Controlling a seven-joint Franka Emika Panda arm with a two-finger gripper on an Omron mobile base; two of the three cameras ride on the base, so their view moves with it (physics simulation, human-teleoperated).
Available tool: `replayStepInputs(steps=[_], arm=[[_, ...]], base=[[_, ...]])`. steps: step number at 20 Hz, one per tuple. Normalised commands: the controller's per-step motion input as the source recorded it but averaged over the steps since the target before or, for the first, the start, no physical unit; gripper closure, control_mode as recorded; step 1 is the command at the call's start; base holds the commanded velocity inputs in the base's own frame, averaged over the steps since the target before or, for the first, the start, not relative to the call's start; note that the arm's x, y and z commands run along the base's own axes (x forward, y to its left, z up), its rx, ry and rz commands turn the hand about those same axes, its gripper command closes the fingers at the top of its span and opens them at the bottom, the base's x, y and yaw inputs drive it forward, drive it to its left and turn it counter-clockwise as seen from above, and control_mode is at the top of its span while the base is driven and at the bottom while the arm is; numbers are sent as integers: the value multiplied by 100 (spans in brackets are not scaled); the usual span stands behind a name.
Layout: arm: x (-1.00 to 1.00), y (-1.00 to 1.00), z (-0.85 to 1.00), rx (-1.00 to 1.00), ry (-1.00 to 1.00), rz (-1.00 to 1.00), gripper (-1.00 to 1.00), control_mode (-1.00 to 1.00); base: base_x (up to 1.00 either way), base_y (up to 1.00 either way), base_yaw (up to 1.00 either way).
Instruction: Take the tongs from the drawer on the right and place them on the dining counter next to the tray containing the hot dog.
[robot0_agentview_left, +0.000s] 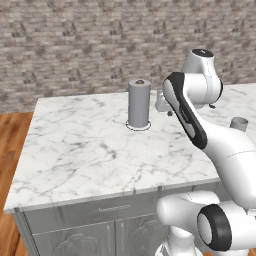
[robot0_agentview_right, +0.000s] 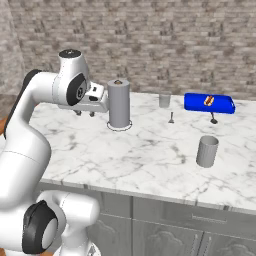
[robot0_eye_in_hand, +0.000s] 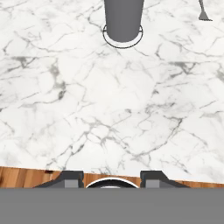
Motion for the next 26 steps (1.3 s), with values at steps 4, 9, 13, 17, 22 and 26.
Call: replayStepInputs(steps=[4, 9, 13, 17, 22, 26], arm=[[0, 0, 0, 0, 0, 0, -100, -100], [0, 0, 0, 0, 0, 0, -100, -100], [0, 0, 0, 0, 0, 0, -100, -100], [0, 0, 0, 0, 0, 0, -100, -100], [0, 0, 0, 0, 0, 0, -100, -100], [0, 0, 0, 0, 0, 0, -100, -100]], base=[[0, 0, 0], [0, 0, 0], [0, 0, 0], [0, 0, 0], [0, 0, 0], [0, 0, 0]])
